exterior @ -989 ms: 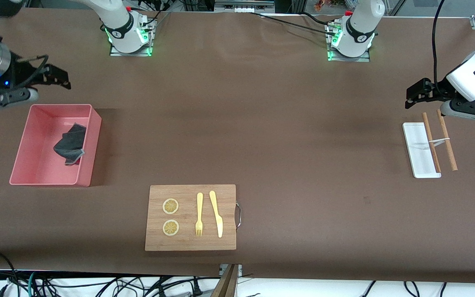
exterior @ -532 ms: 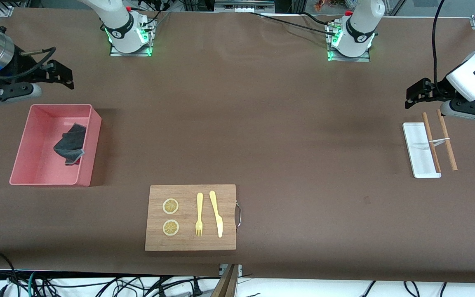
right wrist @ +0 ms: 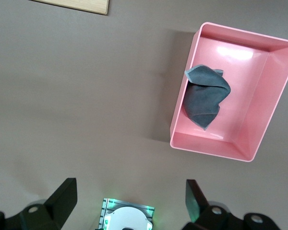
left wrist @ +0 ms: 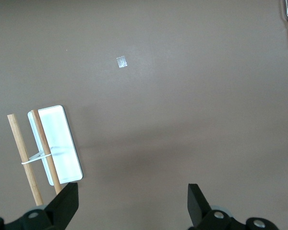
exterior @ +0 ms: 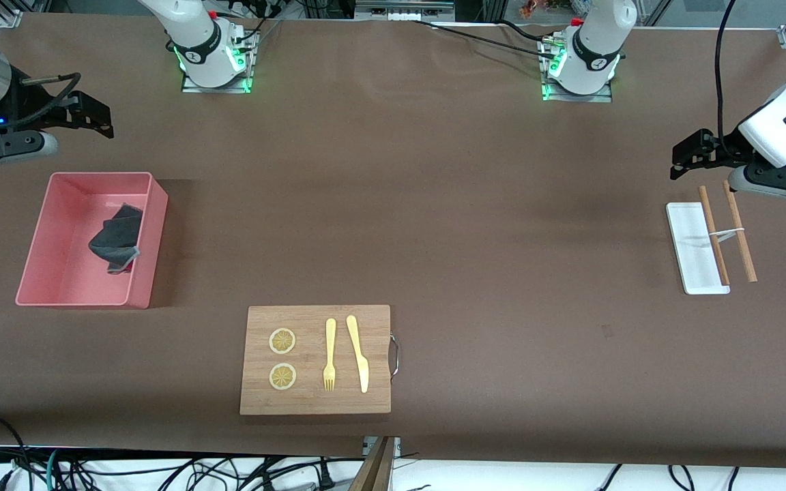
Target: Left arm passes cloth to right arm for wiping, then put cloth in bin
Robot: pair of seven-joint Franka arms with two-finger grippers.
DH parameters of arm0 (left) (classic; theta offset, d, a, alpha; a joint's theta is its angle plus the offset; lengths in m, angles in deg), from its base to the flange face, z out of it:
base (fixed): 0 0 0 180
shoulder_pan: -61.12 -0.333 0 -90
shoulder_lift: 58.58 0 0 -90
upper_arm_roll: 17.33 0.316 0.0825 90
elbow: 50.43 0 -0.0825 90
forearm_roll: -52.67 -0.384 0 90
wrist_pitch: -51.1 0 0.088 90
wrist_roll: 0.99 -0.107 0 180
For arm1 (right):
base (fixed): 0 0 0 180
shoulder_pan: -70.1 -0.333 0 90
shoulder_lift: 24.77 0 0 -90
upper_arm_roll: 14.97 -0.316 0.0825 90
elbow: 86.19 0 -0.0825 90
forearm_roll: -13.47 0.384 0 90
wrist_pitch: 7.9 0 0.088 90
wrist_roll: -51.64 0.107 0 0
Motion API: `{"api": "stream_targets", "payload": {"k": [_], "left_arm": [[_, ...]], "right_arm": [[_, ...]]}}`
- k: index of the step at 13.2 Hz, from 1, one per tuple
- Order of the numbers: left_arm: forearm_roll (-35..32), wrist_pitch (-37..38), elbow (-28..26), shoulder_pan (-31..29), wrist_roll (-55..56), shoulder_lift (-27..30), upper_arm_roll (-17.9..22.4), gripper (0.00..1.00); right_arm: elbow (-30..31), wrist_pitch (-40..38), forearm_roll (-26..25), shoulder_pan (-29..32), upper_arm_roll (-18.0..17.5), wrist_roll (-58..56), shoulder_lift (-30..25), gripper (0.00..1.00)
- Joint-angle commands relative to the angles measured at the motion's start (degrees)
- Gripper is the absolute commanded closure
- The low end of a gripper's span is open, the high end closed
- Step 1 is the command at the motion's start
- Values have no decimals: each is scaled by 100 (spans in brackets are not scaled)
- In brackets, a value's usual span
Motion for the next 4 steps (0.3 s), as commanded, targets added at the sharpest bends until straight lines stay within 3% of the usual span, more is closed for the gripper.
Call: {"api": "stream_targets", "payload": {"k": [1, 4], "left_arm": [[-51, 102, 76, 30, -21, 36, 5, 0], [-51, 102, 76, 30, -21, 36, 5, 0]], "right_arm": [[-78, -50, -28, 138, -116, -41, 46, 0], [-78, -94, -19, 147, -99, -41, 28, 0]]}}
